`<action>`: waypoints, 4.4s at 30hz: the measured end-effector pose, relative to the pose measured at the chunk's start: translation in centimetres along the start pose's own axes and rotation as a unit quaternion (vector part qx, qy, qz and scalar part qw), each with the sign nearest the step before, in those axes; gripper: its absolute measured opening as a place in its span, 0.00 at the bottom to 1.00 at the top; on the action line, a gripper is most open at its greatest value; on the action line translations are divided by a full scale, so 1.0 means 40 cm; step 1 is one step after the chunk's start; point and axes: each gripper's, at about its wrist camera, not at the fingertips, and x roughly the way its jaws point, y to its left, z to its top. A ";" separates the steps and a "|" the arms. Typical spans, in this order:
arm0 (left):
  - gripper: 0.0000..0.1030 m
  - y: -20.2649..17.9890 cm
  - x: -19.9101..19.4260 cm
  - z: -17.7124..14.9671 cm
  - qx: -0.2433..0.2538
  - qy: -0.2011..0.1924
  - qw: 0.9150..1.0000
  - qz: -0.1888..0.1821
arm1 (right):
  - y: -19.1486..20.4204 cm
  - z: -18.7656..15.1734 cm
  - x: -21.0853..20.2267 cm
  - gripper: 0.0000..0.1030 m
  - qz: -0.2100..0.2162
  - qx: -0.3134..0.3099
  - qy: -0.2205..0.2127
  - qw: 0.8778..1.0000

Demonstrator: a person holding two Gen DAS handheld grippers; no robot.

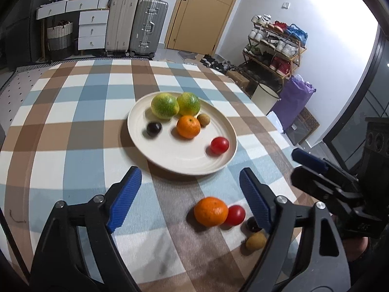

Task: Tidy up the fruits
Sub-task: 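Withdraw both tools from the plate toward the loose orange, then grasp the loose orange with the left tool, then grasp the brown kiwi with the right tool while the left tool holds the orange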

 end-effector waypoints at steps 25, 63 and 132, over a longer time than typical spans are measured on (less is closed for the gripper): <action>0.99 -0.007 0.099 -0.094 -0.010 0.067 0.998 0.015 | 0.010 -0.077 -0.081 0.90 -0.012 0.003 -0.014 1.000; 0.37 0.002 0.120 -0.110 -0.007 0.085 0.995 -0.056 | -0.026 -0.098 -0.088 0.90 -0.010 0.029 0.002 1.000; 0.37 0.012 -0.068 -0.135 0.007 0.018 1.000 -0.012 | 0.068 -0.213 -0.002 0.28 0.028 0.009 0.077 0.997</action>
